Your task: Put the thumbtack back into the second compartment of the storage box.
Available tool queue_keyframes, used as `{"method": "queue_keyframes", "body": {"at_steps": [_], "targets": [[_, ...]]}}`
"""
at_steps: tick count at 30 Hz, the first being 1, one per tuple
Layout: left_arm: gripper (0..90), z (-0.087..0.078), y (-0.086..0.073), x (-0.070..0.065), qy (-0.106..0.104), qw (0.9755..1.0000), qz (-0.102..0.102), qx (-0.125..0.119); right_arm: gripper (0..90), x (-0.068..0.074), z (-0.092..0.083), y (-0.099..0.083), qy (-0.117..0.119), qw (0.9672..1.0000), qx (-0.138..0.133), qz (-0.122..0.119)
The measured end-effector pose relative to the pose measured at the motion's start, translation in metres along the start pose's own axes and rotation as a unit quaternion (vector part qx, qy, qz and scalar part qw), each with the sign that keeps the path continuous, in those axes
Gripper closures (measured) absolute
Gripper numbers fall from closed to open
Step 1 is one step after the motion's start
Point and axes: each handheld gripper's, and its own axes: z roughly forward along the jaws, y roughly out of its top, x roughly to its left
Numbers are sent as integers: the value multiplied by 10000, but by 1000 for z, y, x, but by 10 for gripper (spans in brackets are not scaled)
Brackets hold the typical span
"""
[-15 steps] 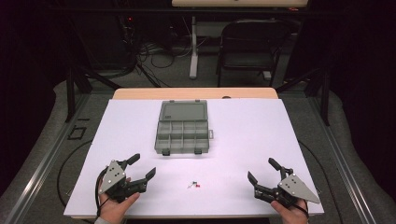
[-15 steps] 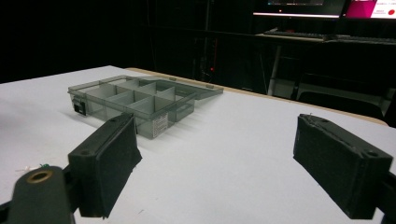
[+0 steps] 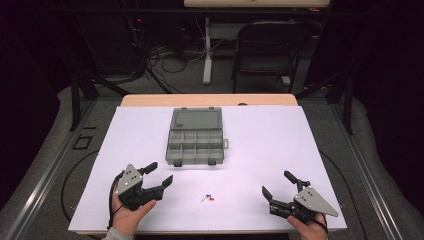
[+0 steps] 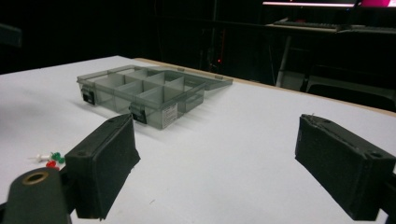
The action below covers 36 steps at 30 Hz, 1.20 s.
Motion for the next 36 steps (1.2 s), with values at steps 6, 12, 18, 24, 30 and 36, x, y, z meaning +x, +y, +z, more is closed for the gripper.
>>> {"method": "queue_keyframes", "body": {"at_steps": [6, 12, 18, 24, 30, 36], "targets": [[334, 13, 3, -5, -173, 9997, -146, 92, 99, 4, 3, -1, 117, 9999, 72, -102], [377, 26, -5, -16, -378, 9987, -52, 351, 99, 5, 3, -2, 187, 9997, 110, -132], [417, 36, -22, -27, -660, 9940, -94, 869, 99, 6, 4, -2, 210, 9995, 173, -162], [498, 41, -28, -33, -870, 9894, -141, 1154, 99, 5, 3, -2, 213, 9994, 190, -217], [624, 54, -27, -47, -1148, 9814, -179, 1527, 99, 3, 4, -3, 193, 9995, 189, -171], [676, 65, -30, -63, -1070, 9783, 54, 1774, 99, 4, 3, -2, 240, 9993, 195, -206]]}}
